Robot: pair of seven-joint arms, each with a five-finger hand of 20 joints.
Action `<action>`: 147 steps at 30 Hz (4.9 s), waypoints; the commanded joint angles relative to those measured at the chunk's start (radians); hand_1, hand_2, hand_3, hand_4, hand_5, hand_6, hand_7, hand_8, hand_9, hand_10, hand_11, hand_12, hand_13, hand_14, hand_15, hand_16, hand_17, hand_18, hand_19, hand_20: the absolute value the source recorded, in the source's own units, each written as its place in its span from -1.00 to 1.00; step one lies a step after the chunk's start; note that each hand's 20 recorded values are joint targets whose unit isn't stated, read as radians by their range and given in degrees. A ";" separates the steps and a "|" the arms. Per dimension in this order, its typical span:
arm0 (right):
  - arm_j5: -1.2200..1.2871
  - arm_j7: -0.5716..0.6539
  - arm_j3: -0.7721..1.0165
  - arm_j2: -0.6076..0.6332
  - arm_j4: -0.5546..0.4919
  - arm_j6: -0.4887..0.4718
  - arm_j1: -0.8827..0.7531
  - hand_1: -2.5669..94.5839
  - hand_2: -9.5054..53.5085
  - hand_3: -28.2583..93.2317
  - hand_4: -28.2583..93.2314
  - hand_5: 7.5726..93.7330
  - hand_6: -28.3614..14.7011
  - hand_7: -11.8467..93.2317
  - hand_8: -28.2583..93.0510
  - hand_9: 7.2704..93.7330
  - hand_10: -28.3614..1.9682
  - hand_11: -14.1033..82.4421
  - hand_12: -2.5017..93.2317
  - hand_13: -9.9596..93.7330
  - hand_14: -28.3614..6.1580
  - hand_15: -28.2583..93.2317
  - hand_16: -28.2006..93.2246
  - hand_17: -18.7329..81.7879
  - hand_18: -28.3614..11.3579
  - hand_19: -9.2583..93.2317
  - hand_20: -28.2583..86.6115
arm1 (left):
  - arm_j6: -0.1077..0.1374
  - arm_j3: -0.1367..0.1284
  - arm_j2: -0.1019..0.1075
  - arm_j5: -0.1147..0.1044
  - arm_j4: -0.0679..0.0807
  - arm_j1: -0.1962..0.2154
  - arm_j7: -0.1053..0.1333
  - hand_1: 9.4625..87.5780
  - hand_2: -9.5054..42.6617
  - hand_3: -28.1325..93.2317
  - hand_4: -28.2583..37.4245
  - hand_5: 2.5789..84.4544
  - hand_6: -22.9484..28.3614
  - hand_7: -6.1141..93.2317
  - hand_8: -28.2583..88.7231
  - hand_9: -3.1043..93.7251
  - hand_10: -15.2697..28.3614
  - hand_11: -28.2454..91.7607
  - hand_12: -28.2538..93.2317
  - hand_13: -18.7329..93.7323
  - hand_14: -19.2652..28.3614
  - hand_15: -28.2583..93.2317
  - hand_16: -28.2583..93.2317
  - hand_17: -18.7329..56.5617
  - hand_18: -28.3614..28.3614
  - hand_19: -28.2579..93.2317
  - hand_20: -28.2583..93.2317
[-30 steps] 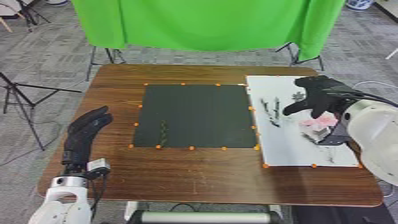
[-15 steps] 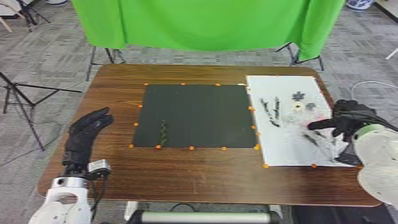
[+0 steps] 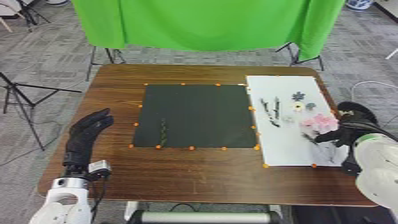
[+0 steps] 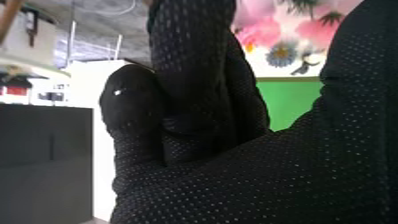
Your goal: Arrange flowers
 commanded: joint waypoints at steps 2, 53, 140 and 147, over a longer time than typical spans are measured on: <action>0.023 0.033 -0.036 -0.028 0.025 0.069 -0.017 -0.03 -1.00 0.37 -0.91 0.43 -0.07 -0.59 -0.66 0.82 -0.21 -0.46 -0.67 1.00 0.41 0.16 -0.07 0.71 0.05 0.91 0.05 | -0.004 0.004 -0.004 0.003 0.000 0.002 -0.018 -0.58 -0.93 0.65 -0.68 0.08 -0.02 -0.48 -0.65 -0.01 0.30 -0.15 -0.29 -0.01 0.51 -0.22 -0.51 -0.36 0.44 -0.33 -0.29; 0.065 -0.068 -0.619 -0.336 -0.007 0.193 0.591 0.38 -0.96 0.26 -0.77 0.82 0.07 -0.45 -0.30 1.00 0.04 -0.02 -0.66 1.00 0.51 0.41 -0.25 0.88 0.16 0.89 0.08 | -0.052 -0.016 0.013 0.008 -0.007 -0.003 -0.067 -0.60 -0.90 0.65 -0.67 0.06 -0.02 -0.51 -0.64 -0.04 0.30 -0.16 -0.28 -0.02 0.51 -0.22 -0.51 -0.37 0.45 -0.33 -0.29; 0.409 -0.116 -0.873 -0.538 0.247 0.466 0.715 0.16 -0.85 0.32 -0.72 0.62 0.01 -0.36 -0.32 1.00 -0.11 -0.28 -0.60 1.00 0.39 0.22 -0.29 0.90 0.20 0.66 0.02 | -0.122 -0.023 0.006 0.031 -0.012 -0.001 -0.119 -0.60 -0.90 0.63 -0.66 0.03 -0.01 -0.53 -0.63 -0.09 0.28 -0.19 -0.28 -0.05 0.51 -0.25 -0.50 -0.40 0.45 -0.34 -0.30; 0.395 -0.109 -0.866 -0.520 0.236 0.433 0.711 0.06 -0.91 0.38 -0.72 0.58 0.02 -0.35 -0.34 1.00 -0.12 -0.30 -0.58 1.00 0.37 0.20 -0.27 0.88 0.20 0.65 0.04 | -0.129 -0.022 0.006 0.035 -0.009 -0.007 -0.123 -0.59 -0.90 0.63 -0.65 0.03 -0.01 -0.53 -0.63 -0.09 0.28 -0.18 -0.28 -0.05 0.52 -0.25 -0.49 -0.40 0.45 -0.34 -0.29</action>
